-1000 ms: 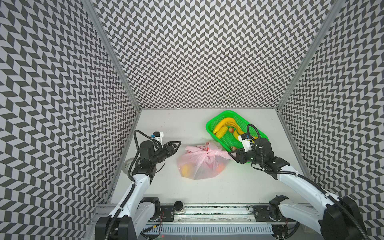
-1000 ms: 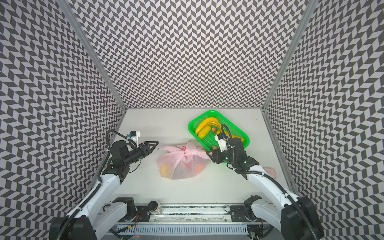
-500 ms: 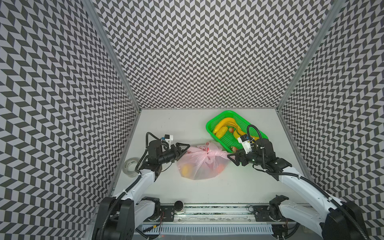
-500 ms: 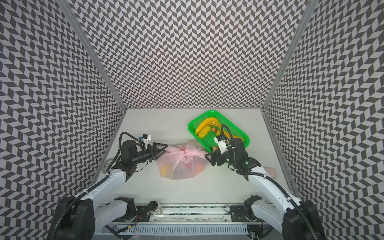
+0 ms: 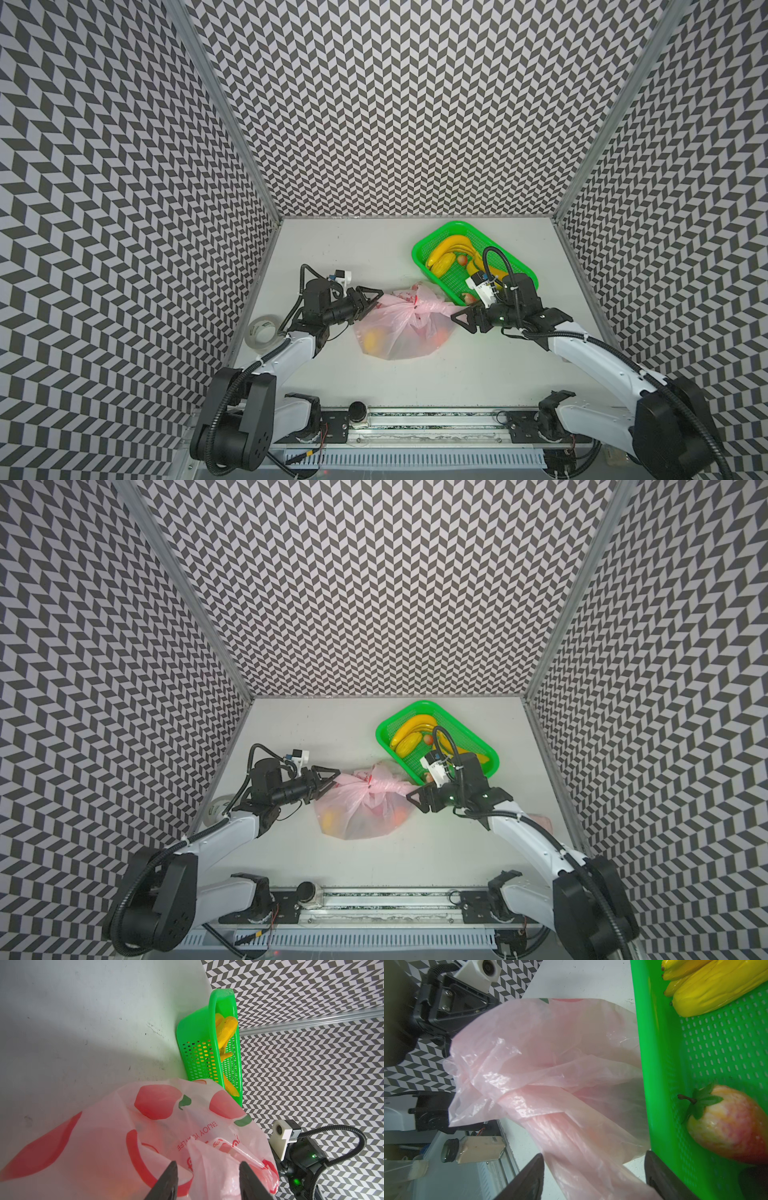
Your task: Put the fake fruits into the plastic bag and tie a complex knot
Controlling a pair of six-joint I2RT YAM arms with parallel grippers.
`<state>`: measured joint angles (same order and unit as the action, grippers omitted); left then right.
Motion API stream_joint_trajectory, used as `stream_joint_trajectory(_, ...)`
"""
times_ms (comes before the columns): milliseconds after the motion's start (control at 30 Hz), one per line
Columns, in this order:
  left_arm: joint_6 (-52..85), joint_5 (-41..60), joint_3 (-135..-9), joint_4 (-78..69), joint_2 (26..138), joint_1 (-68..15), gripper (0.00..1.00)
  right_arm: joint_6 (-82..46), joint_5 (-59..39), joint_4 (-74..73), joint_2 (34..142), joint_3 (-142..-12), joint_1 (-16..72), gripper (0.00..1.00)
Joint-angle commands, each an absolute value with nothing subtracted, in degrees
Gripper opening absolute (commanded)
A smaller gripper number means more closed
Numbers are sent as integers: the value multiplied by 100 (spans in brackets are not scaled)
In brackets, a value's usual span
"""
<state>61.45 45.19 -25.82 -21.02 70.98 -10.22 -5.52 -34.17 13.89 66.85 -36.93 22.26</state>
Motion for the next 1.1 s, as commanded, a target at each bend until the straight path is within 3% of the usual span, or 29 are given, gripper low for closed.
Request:
stream_joint_trajectory(0,6214,4572,-2783,-2492,7229,-1104,46,-474,-3525,1286,6758,-3844,2206,69)
stream_joint_trajectory(100,6258,4606,-2794,-2652,7358,-1121,39,-439,-3483,1376,6799,-3855,2206,63)
stream_joint_trajectory(200,6201,4572,-2848,-2674,7385,-1125,28,-397,-3421,1503,6838,-3897,2206,50)
stream_joint_trajectory(367,5800,4271,-3045,-2204,7271,-1112,7,-360,-3317,1699,6885,-3964,2206,16)
stream_joint_trajectory(467,5593,4128,-3094,-1985,7150,-1050,0,-366,-3208,1796,6868,-3991,2207,0)
stream_joint_trajectory(933,4845,3833,-2885,-1180,6644,-213,0,-1084,-1820,2049,6540,-3776,2185,0)
stream_joint_trajectory(1067,4712,3831,-2820,-1059,6501,-1,0,-1103,-2047,1877,6531,-3719,2162,0)
